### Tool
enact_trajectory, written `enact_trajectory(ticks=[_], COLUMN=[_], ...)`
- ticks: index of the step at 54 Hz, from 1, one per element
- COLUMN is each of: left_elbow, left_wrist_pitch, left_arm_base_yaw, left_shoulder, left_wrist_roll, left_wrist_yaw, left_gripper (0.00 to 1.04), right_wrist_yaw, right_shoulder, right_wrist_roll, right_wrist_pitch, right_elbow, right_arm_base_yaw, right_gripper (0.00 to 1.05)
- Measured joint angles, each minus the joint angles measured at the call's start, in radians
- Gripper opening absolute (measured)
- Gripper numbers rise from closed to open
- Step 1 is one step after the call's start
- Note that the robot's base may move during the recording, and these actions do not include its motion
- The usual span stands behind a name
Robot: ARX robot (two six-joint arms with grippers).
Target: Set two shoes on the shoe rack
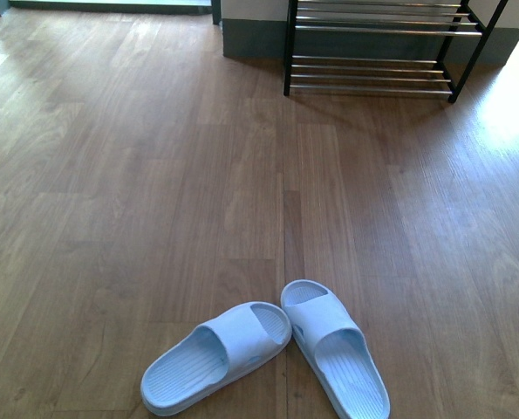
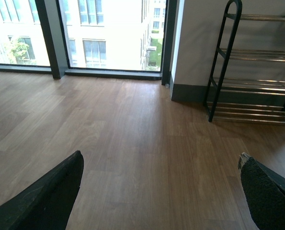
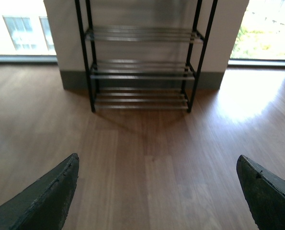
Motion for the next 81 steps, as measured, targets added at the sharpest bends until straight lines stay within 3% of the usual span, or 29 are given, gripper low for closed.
enact_trajectory(ticks=[9, 15, 37, 57, 81], left_elbow=[0.000, 0.000, 0.000, 0.000, 0.000], left_wrist_pitch=[0.000, 0.000, 0.000, 0.000, 0.000], left_arm_base_yaw=[0.000, 0.000, 0.000, 0.000, 0.000], left_shoulder=[0.000, 0.000, 0.000, 0.000, 0.000], left_wrist_roll=[0.000, 0.000, 0.000, 0.000, 0.000], left_wrist_yaw=[0.000, 0.000, 0.000, 0.000, 0.000], left_gripper=[0.95, 0.95, 0.95, 0.95, 0.95], right_wrist_yaw=[0.078, 0.095, 0.025, -0.039, -0.064], right_shoulder=[0.657, 0.990, 1.503, 1.630, 1.679], right_wrist_roll=[-0.054, -0.134, -0.552, -0.531, -0.397], right_wrist_pitch=[0.269, 0.381, 0.541, 0.367, 0.225], right_elbow=[0.135, 0.186, 0.343, 0.480, 0.616], right_arm_base_yaw=[-0.067, -0.058, -0.020, 0.067, 0.059], right_gripper=[0.95, 0.95, 0.95, 0.95, 0.95])
